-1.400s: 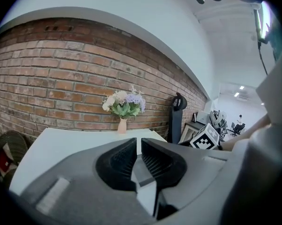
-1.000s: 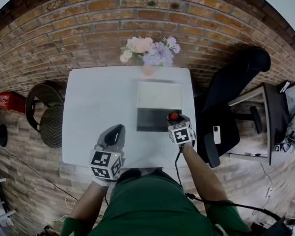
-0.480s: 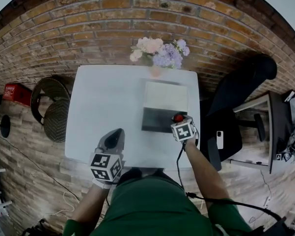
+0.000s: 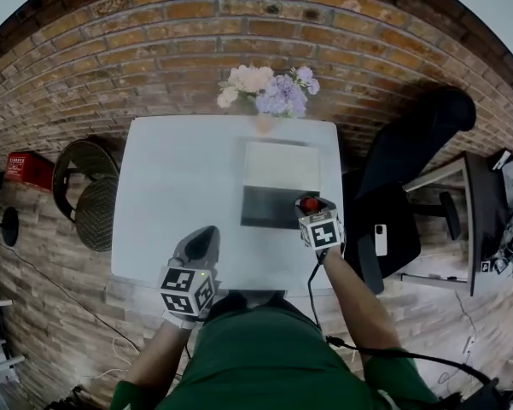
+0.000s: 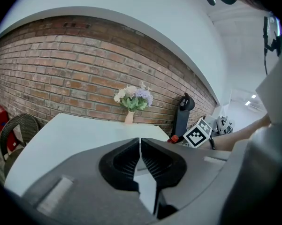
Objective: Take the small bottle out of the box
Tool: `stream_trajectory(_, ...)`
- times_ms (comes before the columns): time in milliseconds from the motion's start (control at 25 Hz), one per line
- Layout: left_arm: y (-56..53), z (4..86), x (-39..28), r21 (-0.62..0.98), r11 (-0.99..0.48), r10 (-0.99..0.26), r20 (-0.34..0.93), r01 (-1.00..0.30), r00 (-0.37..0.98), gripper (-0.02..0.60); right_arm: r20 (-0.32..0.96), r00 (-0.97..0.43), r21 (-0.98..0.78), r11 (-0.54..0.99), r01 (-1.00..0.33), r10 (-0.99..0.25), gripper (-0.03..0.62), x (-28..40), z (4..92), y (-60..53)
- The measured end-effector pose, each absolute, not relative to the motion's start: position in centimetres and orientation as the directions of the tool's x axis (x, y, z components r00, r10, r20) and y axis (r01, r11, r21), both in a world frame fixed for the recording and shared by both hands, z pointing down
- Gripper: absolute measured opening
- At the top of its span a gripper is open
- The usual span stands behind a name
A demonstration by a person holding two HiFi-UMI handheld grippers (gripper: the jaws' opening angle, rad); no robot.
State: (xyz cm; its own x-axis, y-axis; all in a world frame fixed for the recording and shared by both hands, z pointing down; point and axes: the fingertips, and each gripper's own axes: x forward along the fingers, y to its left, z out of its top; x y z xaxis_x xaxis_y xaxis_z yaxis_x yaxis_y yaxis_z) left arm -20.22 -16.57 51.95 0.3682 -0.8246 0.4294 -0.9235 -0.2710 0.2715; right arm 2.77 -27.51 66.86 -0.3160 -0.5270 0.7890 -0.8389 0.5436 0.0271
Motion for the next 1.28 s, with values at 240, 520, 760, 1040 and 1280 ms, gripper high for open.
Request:
stream_trajectory(240, -16.6, 52.1, -18.3, 0.278, -0.306, -0.808, 0.429, -0.91, 0.403, 0.015, 0.739, -0.368, -0.026, 0.521, -0.853, -0.564, 0.222, 3.4, 64.3, -26.7)
stream_trajectory(520, -16.8, 51.9, -16.1, 0.284, -0.345, -0.793, 0.422, -0.895, 0.44, 0.014, 0.69, -0.412, -0.083, 0.501, -0.861, -0.595, 0.222, 4.1, 61.4, -25.6)
stream_trajectory(760, -16.8, 51.9, -14.8, 0.289, -0.369, -0.781, 0.419, -0.883, 0.463, 0.015, 0.618, -0.476, -0.159, 0.493, -0.856, -0.626, 0.222, 3.9, 57.9, -24.5)
stream_trajectory(1040, -16.6, 51.6, -13.7, 0.292, -0.385, -0.775, 0.413, -0.875, 0.479, 0.015, 0.547, -0.532, -0.236, 0.491, -0.839, -0.646, 0.222, 3.6, 54.8, -23.2)
stream_trajectory(1280, -16.4, 51.4, -13.4, 0.29, -0.393, -0.774, 0.408, -0.872, 0.485, 0.015, 0.496, -0.556, -0.273, 0.488, -0.829, -0.667, 0.222, 3.5, 52.6, -22.4)
